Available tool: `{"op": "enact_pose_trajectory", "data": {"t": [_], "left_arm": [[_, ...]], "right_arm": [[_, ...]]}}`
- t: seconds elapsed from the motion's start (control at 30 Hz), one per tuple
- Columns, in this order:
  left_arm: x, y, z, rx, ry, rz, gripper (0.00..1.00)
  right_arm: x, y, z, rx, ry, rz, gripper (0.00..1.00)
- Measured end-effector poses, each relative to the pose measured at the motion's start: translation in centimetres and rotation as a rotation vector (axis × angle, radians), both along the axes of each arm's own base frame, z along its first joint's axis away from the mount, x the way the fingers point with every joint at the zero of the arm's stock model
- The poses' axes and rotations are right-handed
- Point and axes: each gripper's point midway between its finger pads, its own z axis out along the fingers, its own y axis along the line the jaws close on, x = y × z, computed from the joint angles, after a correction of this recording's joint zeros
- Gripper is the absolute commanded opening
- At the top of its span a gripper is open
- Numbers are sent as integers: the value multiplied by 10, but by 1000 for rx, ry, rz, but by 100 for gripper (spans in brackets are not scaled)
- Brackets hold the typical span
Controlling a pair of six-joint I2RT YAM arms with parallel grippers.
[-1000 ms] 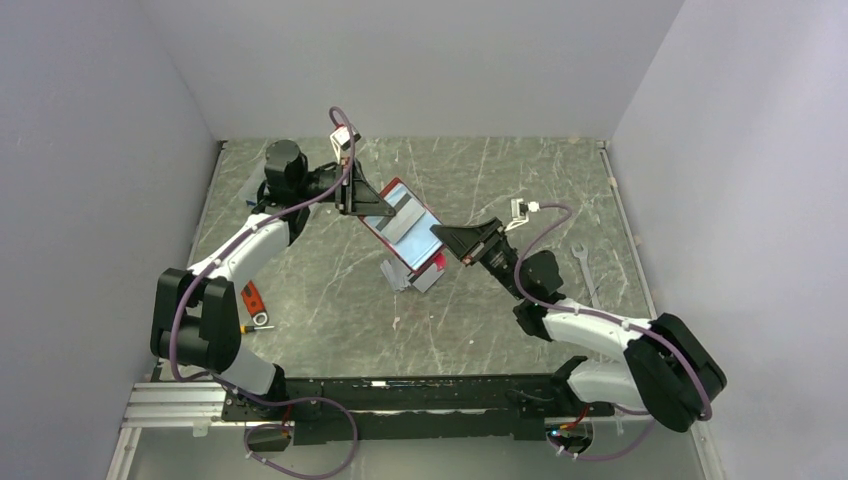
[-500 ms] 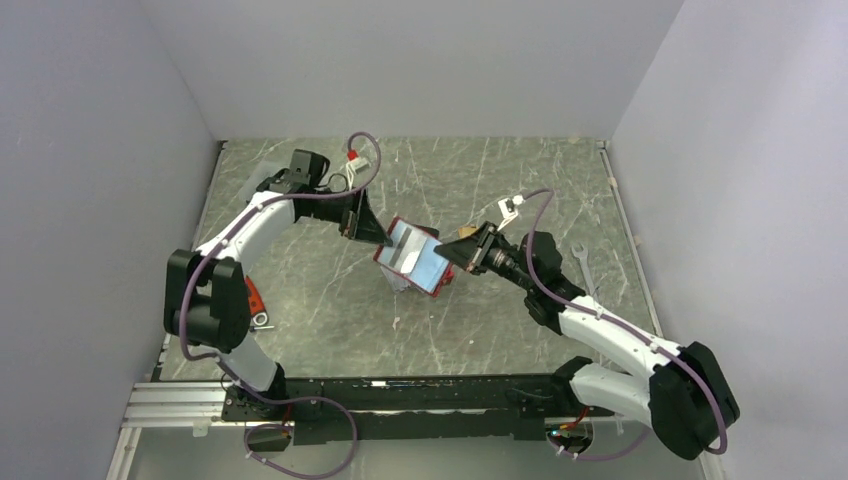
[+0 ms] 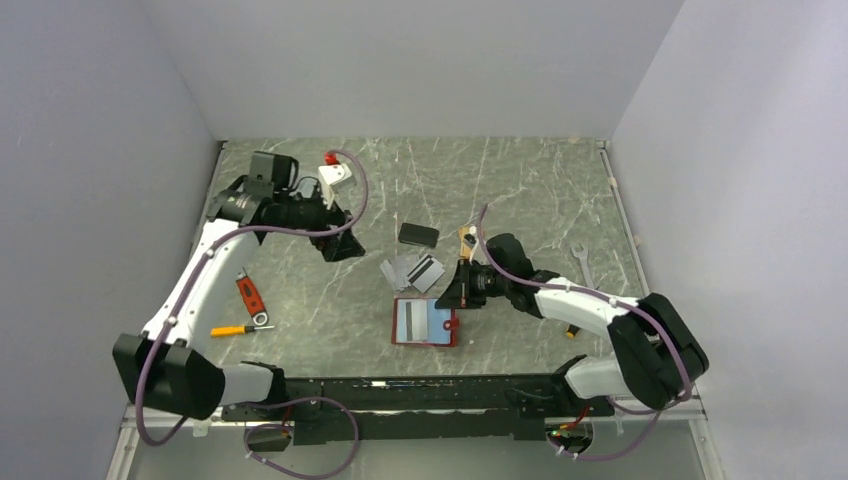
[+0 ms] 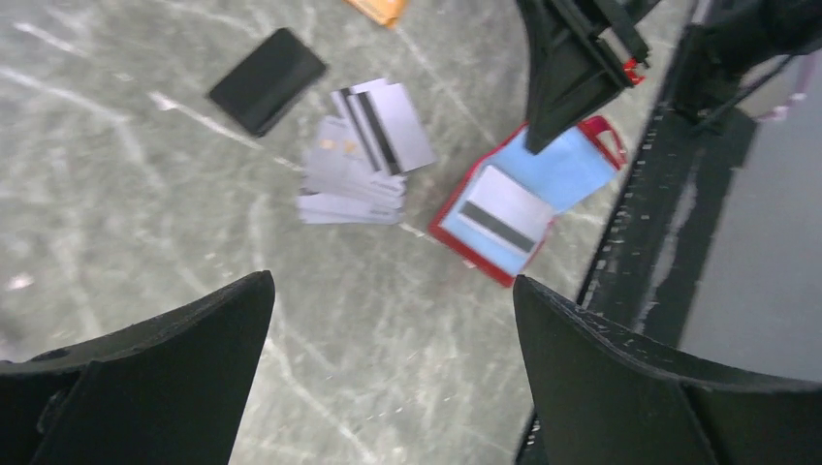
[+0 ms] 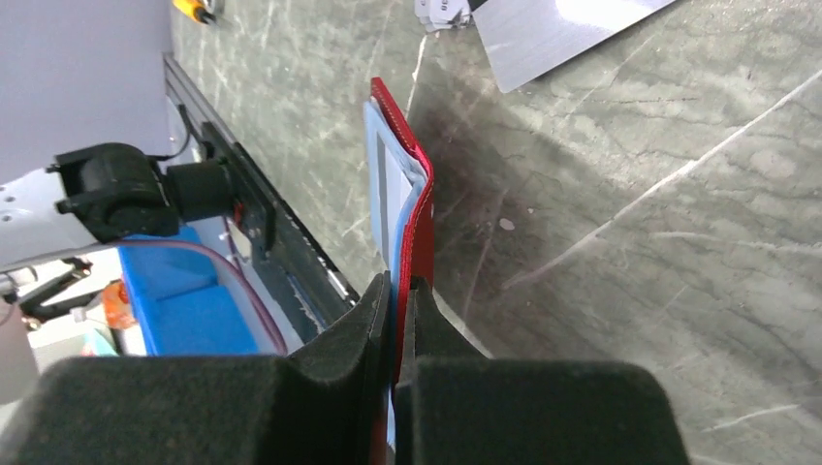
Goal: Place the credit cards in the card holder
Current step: Place the card holder at the center of the board, then insert the credit card into the card holder.
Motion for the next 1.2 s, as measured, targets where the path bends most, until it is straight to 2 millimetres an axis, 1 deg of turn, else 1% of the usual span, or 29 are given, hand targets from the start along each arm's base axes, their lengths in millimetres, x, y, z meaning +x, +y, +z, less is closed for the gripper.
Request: {"op": "enact_pose_trajectory", "data": {"t": [0.07, 0.1, 0.13, 0.2, 0.27, 0.33, 0.43, 0.47, 0.53, 0.63, 0.67, 0.73, 0.77, 0.8, 0.87, 0.9, 0.93, 1.0, 1.03, 1.07, 1.13, 1.2], "left_arm": [[4, 13, 8, 25, -57, 41, 99], [6, 19, 8, 36, -63, 62, 99], [8, 24, 6, 45, -60, 80, 100], [11, 35, -4, 73, -44, 120, 99], [10, 41, -18, 109, -16, 141, 99], [7, 41, -27, 136, -3, 141, 99], [-1, 34, -41, 184, -14, 93, 100], [-5, 28, -48, 208, -30, 58, 99], [-18, 13, -63, 251, -67, -29, 99], [-46, -6, -84, 297, -94, -173, 99], [-52, -10, -88, 304, -98, -205, 99], [-53, -14, -91, 317, -110, -228, 99], [-50, -16, -91, 318, -128, -236, 99], [-48, -18, -91, 318, -144, -242, 99], [-45, -23, -92, 315, -179, -257, 99], [-45, -26, -93, 312, -194, -267, 99], [-46, -29, -96, 311, -208, -279, 99], [-49, -34, -108, 320, -233, -306, 99], [-51, -35, -114, 329, -239, -319, 99], [-52, -37, -122, 344, -253, -338, 100], [-57, -41, -137, 369, -266, -371, 99], [-61, -46, -147, 395, -289, -405, 99]], "right_arm": [[1, 0, -5, -24, -7, 24, 0], [2, 1, -8, -38, -11, 39, 0], [3, 2, -11, -51, -16, 55, 0], [4, 3, -16, -76, -20, 82, 0], [4, 5, -20, -100, -22, 112, 5], [3, 6, -25, -125, -18, 140, 16], [1, 4, -30, -162, -8, 166, 31], [1, 3, -31, -176, -8, 170, 36], [2, 1, -32, -205, -15, 169, 51], [5, -6, -30, -252, -38, 149, 59], [7, -9, -28, -270, -49, 136, 60], [16, -14, -20, -303, -89, 104, 57], [22, -17, -14, -324, -117, 79, 53], [29, -20, -6, -339, -145, 54, 42], [46, -24, 15, -363, -217, -15, 17], [54, -26, 27, -364, -249, -53, 8], [61, -26, 39, -358, -276, -87, 2], [68, -25, 58, -330, -304, -142, 0], [69, -23, 65, -308, -304, -163, 0], [69, -19, 69, -293, -300, -176, 0], [60, -7, 63, -287, -269, -165, 0], [44, 10, 47, -299, -215, -122, 0]]}}
